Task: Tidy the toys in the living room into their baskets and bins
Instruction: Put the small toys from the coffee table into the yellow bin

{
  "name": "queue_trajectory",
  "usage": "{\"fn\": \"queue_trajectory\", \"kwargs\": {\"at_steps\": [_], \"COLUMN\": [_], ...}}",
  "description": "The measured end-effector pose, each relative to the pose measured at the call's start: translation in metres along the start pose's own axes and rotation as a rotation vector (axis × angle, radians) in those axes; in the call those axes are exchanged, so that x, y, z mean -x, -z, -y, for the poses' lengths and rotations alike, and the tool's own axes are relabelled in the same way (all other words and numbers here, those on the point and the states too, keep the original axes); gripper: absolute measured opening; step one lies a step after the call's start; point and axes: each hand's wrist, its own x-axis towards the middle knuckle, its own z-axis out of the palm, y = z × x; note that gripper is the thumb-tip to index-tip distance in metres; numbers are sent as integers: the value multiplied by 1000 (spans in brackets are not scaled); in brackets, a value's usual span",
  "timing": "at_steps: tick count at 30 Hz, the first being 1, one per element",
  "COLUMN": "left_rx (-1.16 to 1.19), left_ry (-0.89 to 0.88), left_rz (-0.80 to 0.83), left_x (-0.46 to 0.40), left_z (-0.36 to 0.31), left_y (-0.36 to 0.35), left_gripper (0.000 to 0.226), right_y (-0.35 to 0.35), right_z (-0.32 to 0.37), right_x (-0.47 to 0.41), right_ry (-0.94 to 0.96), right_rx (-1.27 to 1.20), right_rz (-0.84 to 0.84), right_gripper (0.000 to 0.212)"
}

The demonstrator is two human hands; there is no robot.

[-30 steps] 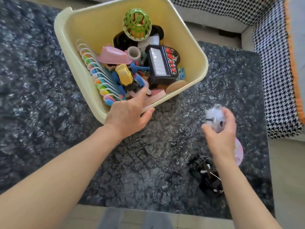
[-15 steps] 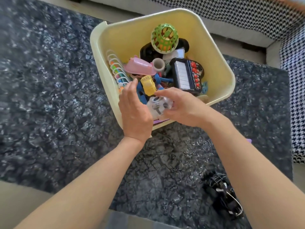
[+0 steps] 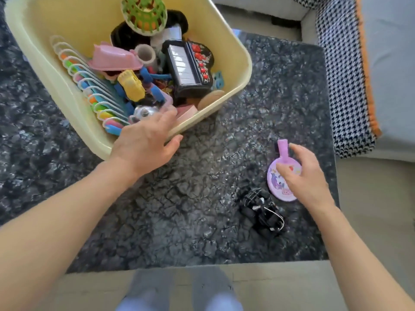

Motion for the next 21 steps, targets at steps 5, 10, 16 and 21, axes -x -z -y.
{"fn": "queue_trajectory", "kwargs": {"at_steps": [5,10,16,21], "left_rx": [-132,-195,-198,-106], "left_ry": [-70,-123,-169,-281], "left_rz": [47,56,83,40], "left_x": [-1,2,12,32], "left_z": [1,-3,1,7], "left_y": [-4,-2,-2,2], "left_gripper": [43,44,40,35], "right_y": [-14,-50,-69,-74], "right_z": [-44,-67,-69,-69], "right_x": [46,75,79,78], "right_ry": [-123,-144,-187,-197], "right_rx": [-53,355,477,521], "right_rz": [242,357,196,116], "right_gripper": [81,91,82,78]}}
